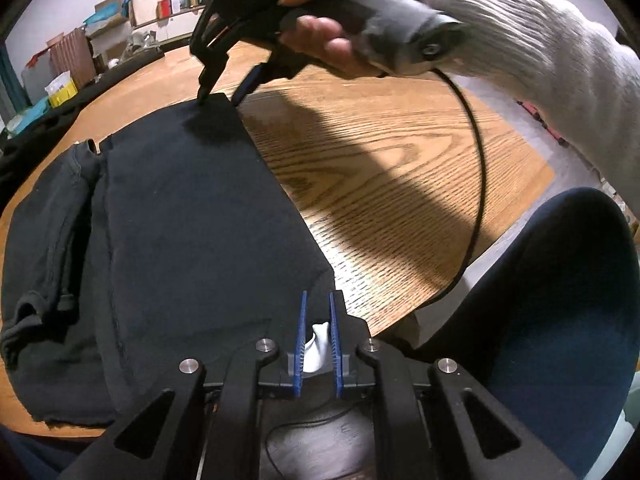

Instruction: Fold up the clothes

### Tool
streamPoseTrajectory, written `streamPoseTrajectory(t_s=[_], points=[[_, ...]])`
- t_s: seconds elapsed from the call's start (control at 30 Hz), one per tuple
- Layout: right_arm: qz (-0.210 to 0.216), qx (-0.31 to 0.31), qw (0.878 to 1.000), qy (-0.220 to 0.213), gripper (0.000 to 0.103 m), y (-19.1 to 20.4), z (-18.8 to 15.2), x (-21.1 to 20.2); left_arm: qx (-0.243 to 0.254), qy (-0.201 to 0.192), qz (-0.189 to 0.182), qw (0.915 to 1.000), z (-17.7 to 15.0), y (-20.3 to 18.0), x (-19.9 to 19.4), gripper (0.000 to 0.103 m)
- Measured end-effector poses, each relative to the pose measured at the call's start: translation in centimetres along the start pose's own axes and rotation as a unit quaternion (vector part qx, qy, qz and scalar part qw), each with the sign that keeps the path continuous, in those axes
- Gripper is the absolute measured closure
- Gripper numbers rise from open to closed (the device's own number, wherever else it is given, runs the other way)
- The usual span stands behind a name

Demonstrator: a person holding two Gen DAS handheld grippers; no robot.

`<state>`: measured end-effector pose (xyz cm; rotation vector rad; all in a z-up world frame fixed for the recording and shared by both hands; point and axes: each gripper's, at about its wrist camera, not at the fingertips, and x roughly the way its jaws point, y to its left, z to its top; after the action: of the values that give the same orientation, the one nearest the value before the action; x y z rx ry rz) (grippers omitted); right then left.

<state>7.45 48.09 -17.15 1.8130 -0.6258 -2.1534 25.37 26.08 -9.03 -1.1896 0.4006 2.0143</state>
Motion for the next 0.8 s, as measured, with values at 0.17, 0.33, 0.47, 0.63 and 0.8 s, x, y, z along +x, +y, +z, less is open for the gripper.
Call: streamPoseTrajectory(t_s=[0.17,0.33,0.47,0.63,0.8], points=[[-0.039,-0.011,0.999,0.008,0.096,1.5,0.4,0.6,-0.022,-0.014,-0.024,0.9994,-0.4,0.6,-1.0,0.093],[-0.043,-0.030,0.999,-0.008,0.096,4.8,0.1,-2.0,-0.055,-0.063,-0.059,0.9947,-0.8,1.8,-4.5,0.094],[-0.036,-0.058,0.997,-0.030,0.096,9.7,0.1,-4.5,-0.102,-0.129,-0.087,0.9825,-1.3,4.3,-9.6,0.094],[-0.026,-0.094,0.994,-0.043,0.097,16.7,0.1,-5.4,-0.165,-0.186,-0.089,0.9646,-2.9,8.5,-14.2,0.094],[-0.030,-0.119,0.992,-0.028,0.097,22.8,0.4,-2.9,-0.237,-0.217,-0.068,0.9447,-6.3,13.3,-16.7,0.094]])
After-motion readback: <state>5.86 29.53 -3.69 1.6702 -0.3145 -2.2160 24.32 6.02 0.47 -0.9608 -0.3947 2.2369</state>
